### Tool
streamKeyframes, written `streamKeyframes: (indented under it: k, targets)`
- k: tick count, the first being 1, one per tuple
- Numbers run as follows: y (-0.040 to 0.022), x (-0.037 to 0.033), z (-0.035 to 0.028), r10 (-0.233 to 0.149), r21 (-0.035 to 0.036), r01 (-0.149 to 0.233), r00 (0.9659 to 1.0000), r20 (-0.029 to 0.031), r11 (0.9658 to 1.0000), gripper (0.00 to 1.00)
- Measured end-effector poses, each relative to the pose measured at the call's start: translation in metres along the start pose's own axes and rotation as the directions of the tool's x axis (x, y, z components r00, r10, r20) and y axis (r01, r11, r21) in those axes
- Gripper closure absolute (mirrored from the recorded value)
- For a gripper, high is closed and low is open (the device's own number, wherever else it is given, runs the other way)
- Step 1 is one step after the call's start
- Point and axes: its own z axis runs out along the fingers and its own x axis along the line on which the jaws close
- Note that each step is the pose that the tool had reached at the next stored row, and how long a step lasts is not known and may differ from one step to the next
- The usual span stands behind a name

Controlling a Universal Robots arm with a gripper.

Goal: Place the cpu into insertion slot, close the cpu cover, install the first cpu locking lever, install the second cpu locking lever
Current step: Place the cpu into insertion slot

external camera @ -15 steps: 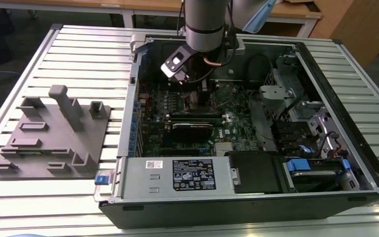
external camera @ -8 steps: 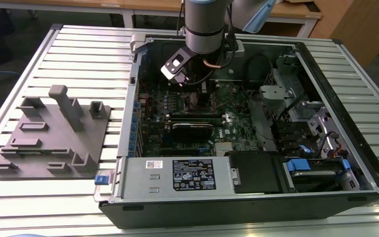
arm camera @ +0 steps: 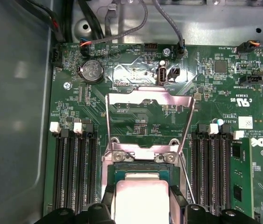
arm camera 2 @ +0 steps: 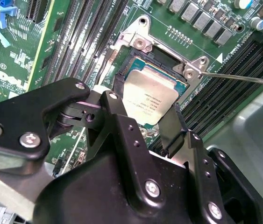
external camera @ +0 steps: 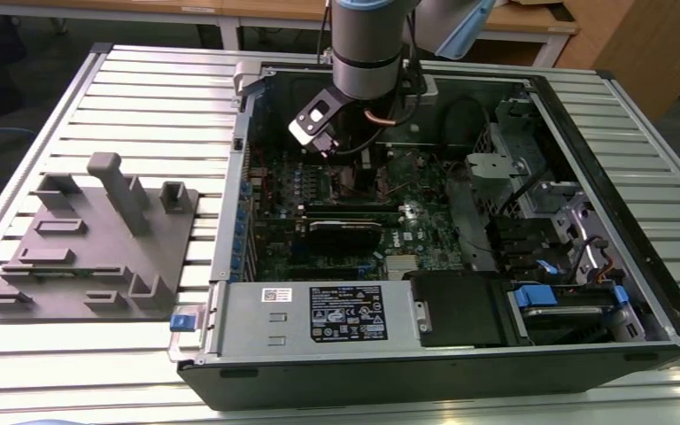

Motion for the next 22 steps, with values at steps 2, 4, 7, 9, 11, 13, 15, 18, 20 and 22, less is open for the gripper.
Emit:
streamKeyframes:
  k: [2, 4, 7, 9, 11, 13, 15, 18, 20, 22]
  targets:
    - [0.0000, -0.0004, 0.0001, 0.000, 0.0000, 0.000, 1.0000, 0.0000, 1.0000, 0.46]
    - [0.0000, -0.0007, 0.0006, 0.000, -0.0001, 0.000, 1.0000, -0.0001, 1.0000, 0.46]
    - [-0.0002, -0.0009, 0.0028, 0.000, -0.0001, 0.000, 1.0000, -0.0001, 1.0000, 0.46]
    - [-0.0003, -0.0010, 0.0038, 0.001, 0.0000, -0.001, 1.0000, 0.0001, 1.0000, 0.46]
    - [-0.0003, -0.0011, 0.0039, 0.001, 0.0000, -0.001, 1.0000, 0.0001, 1.0000, 0.46]
    - [-0.0003, -0.0018, 0.0043, 0.002, -0.0001, -0.002, 1.0000, 0.0000, 1.0000, 0.46]
    - [-0.0004, -0.0020, 0.0048, 0.005, -0.0001, -0.005, 1.0000, 0.0003, 1.0000, 0.46]
    - [-0.0004, -0.0020, 0.0056, 0.010, -0.0002, -0.010, 1.0000, 0.0007, 1.0000, 0.46]
    - [-0.0004, -0.0021, 0.0059, 0.011, -0.0001, -0.011, 0.9999, 0.0010, 0.9999, 0.46]
    - [0.0002, -0.0021, 0.0062, 0.012, -0.0001, -0.012, 0.9999, 0.0011, 0.9999, 0.46]
